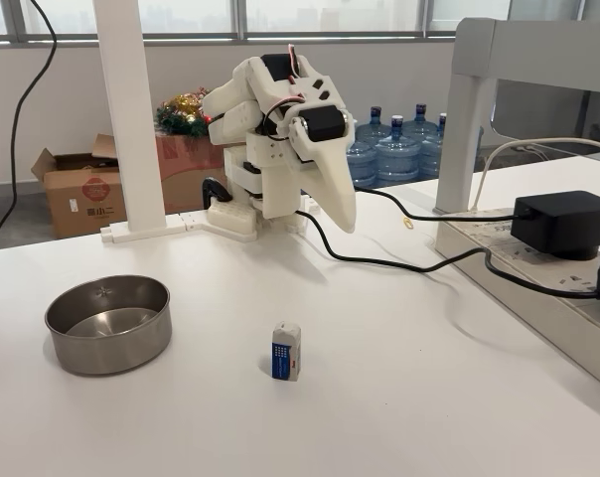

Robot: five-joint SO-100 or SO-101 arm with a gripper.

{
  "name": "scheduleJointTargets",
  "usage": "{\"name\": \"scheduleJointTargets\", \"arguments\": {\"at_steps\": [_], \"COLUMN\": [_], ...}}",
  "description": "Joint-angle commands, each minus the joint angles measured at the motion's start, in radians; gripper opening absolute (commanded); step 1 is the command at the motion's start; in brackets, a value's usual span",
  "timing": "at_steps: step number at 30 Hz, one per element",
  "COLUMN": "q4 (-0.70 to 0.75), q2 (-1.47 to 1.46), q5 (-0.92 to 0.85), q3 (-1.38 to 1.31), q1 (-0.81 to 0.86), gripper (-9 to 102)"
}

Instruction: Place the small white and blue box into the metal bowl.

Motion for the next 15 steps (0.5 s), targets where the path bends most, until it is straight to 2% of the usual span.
{"name": "scheduleJointTargets", "arguments": {"at_steps": [1, 3, 7, 11, 15], "q4": [-0.160, -0.296, -0.621, -0.939, -1.209], "q2": [-0.043, -0.101, -0.296, -0.583, -0.885], "q5": [-0.002, 0.031, 0.262, 0.497, 0.606], "q3": [0.051, 0.054, 0.057, 0.057, 0.043], "q1": [0.061, 0.094, 0.138, 0.181, 0.256], "gripper": [-4, -4, -4, -4, -4]}}
